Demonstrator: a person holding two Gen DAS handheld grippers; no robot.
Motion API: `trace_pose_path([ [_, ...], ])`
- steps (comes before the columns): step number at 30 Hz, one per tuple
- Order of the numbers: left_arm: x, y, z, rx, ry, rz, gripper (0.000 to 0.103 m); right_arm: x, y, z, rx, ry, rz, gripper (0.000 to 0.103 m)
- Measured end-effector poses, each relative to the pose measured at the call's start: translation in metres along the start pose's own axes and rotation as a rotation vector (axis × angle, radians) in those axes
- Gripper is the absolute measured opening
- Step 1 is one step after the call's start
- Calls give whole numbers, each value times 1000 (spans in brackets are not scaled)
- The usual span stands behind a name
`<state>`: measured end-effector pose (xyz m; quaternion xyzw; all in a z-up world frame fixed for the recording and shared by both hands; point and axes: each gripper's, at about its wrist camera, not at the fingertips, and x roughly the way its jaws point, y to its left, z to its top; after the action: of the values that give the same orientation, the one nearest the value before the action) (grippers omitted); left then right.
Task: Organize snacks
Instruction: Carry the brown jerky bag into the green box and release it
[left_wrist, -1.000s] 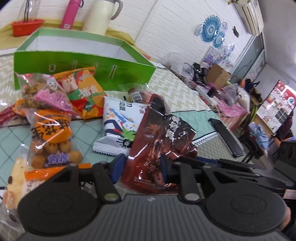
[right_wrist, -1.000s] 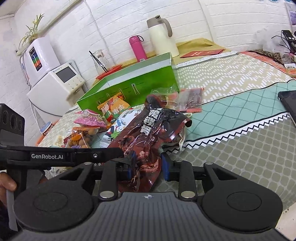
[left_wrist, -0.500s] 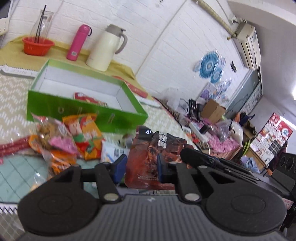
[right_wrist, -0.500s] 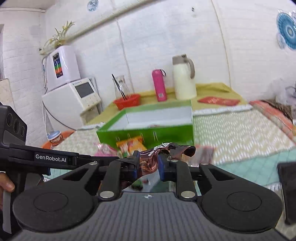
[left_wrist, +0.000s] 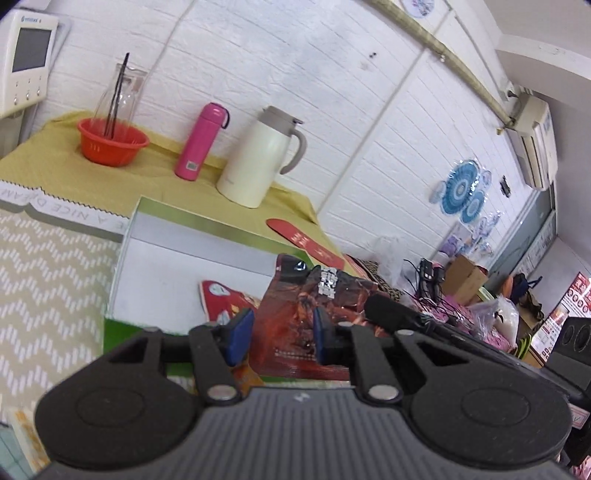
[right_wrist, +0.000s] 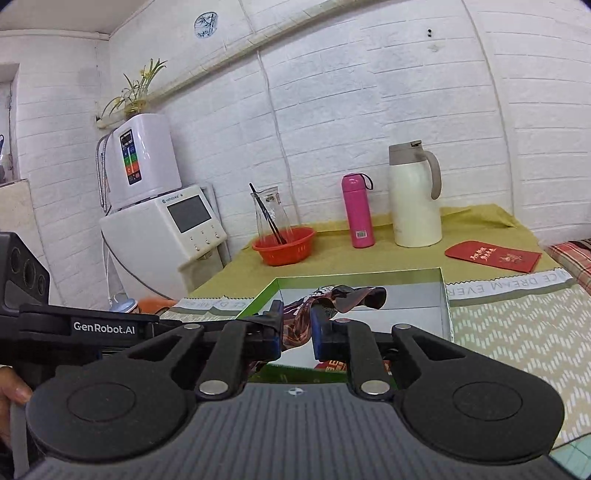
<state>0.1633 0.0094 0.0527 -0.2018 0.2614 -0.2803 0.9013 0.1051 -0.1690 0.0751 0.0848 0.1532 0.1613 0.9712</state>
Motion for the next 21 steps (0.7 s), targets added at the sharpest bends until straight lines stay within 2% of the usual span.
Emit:
trace_pose_path([
  [6, 34, 26, 17, -27, 44, 54, 13, 45, -19, 2, 99, 63, 5, 29],
  [13, 72, 52, 21, -51, 120, 109, 13, 83, -38, -13, 180, 147, 3, 29],
  [17, 85, 63, 20, -59, 144, 139, 13, 100, -43, -21, 199, 188, 4, 29],
  [21, 93, 63, 20, -27, 155, 160, 14, 112, -47, -24, 210, 211, -13, 31],
])
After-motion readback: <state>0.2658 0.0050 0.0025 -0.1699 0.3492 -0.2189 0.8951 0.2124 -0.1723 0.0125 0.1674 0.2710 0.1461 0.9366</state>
